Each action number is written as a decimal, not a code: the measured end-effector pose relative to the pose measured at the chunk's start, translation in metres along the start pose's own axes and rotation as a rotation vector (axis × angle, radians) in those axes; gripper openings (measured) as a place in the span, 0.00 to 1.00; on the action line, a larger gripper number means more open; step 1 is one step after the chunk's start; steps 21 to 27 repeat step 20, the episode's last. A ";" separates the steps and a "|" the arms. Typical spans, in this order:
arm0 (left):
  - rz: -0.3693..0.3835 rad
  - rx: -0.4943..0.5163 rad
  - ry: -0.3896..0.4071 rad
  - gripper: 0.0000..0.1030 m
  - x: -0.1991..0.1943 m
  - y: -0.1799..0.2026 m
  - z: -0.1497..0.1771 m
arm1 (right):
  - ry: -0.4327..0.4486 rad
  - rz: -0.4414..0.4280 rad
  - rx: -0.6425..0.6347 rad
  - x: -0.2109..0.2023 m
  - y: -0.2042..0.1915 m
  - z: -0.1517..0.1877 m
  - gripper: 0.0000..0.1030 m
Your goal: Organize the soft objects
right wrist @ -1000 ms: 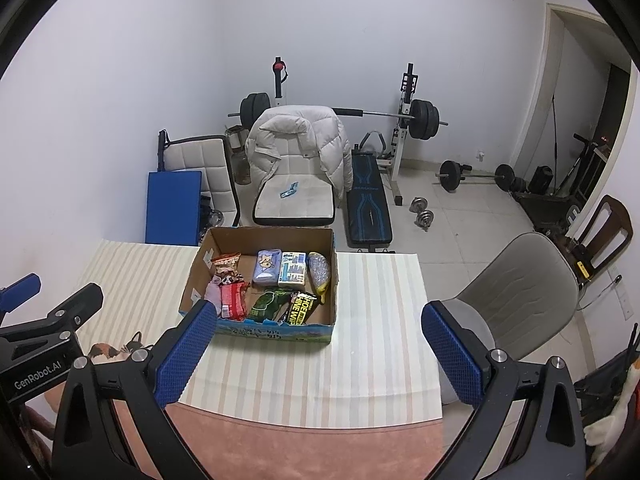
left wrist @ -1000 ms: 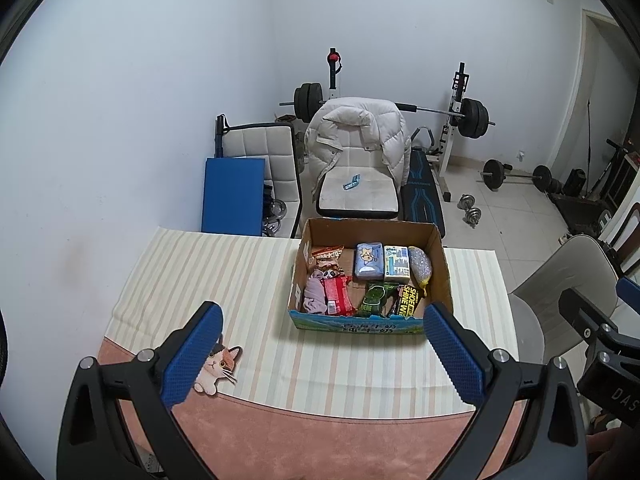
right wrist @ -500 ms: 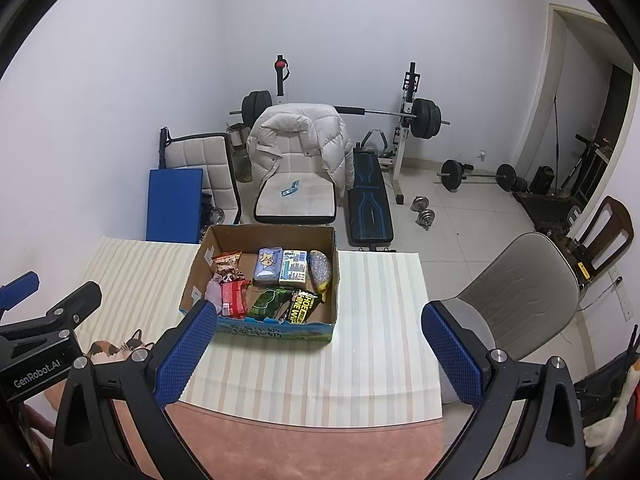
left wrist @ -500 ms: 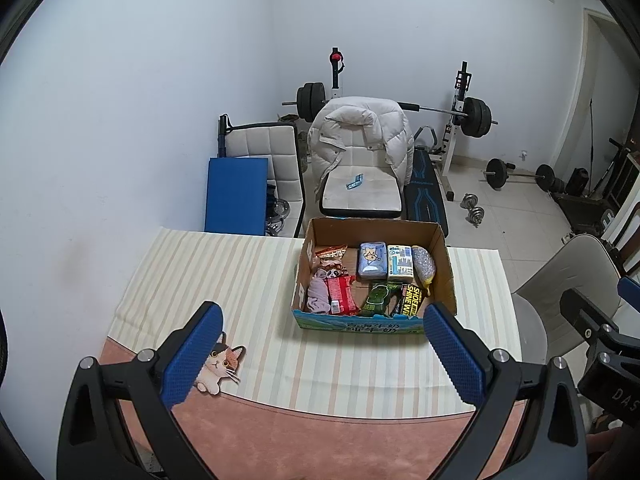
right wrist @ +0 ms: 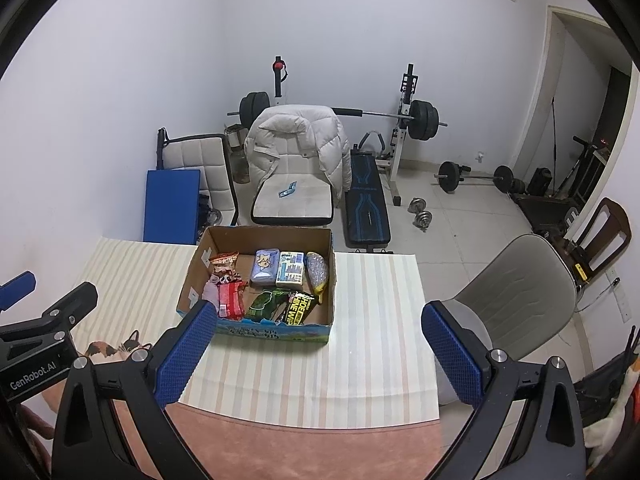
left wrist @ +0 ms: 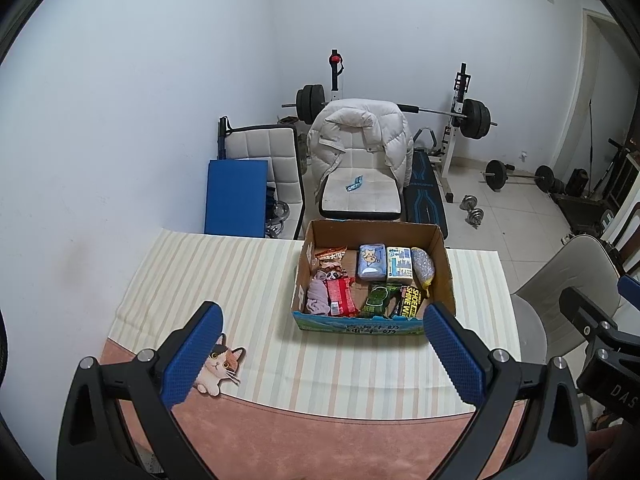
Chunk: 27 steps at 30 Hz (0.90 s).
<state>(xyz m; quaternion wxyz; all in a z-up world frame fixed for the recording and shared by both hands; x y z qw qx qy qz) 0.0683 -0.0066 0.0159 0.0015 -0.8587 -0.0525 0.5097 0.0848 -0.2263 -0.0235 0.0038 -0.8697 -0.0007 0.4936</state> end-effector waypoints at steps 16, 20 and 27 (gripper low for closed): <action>0.006 0.001 0.001 1.00 -0.003 0.001 -0.004 | -0.002 0.002 -0.003 0.003 0.004 0.001 1.00; 0.014 0.001 0.005 1.00 -0.003 0.001 -0.003 | 0.000 0.003 -0.004 0.003 0.004 0.002 1.00; 0.014 0.001 0.005 1.00 -0.003 0.001 -0.003 | 0.000 0.003 -0.004 0.003 0.004 0.002 1.00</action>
Point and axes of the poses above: each gripper's, at about its wrist camera, not at the fingertips, and x roughly the way its jaws point, y to its right, z to its underside, the point moved 6 cm from there along x, roughly the way its jaws point, and after that the axes turned 12 degrees about -y, right-handed, at the moved point
